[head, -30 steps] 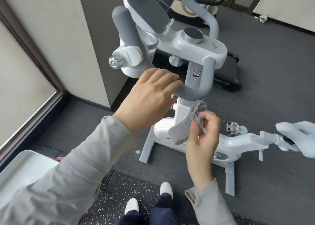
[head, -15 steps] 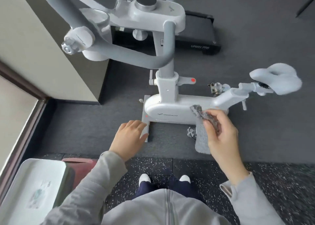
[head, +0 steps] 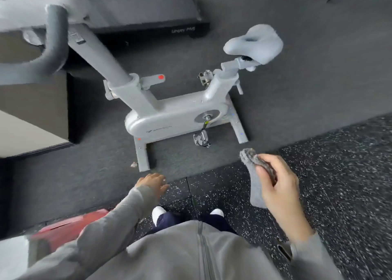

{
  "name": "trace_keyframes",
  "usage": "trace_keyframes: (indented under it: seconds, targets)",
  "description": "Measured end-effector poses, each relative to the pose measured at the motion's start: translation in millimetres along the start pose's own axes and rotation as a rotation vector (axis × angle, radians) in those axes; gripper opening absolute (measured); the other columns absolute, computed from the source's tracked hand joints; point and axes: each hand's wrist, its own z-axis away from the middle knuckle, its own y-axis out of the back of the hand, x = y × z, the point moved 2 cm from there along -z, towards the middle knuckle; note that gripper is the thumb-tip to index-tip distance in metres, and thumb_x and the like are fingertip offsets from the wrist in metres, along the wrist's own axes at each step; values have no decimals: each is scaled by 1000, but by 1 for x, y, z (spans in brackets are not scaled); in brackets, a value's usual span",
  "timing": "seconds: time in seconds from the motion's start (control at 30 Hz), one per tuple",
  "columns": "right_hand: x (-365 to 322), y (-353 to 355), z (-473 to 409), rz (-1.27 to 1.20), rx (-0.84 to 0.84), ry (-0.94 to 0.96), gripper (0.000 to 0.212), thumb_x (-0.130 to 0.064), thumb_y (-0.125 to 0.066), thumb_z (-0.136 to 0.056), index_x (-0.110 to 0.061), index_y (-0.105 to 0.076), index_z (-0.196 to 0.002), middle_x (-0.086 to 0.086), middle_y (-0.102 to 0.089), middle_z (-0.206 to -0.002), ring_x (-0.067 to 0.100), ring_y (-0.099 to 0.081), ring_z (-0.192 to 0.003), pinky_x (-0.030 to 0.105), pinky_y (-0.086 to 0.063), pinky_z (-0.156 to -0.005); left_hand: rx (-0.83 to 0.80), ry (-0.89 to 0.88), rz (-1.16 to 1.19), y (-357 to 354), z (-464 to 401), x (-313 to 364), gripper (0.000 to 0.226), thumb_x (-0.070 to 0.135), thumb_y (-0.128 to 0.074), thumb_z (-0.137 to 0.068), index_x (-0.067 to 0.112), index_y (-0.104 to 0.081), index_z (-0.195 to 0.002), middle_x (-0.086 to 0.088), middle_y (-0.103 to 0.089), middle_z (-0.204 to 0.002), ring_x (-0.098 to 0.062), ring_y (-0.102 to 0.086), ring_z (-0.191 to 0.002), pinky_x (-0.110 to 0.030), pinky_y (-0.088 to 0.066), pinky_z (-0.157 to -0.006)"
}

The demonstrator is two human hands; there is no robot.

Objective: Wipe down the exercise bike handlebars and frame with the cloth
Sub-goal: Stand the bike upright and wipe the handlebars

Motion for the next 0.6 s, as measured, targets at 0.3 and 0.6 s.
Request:
trace_keyframes:
  seconds: [0.3, 0.6]
  targets:
    - [98, 111, 28, 29, 139, -277, 24, -2, -57, -88, -16, -59, -106, -7, -59, -100, -14, -51, -93, 7, -36, -83, -126, -84, -111, -23, -34, 146, 58, 58, -35, -90, 21, -38, -134, -5, -43, -142, -25, -37, -131, -38, -27, -110]
    - [139, 145, -20, -51, 258, -365, 21, -4, -56, -89, -14, -60, -107, -3, -60, -101, -1, -54, -90, 21, -44, -86, -112, -122, -230, 8, -68, 201, 60, 57, -30, -92, 23, -27, -142, -1, -27, -153, -22, -22, -141, -39, -13, -117]
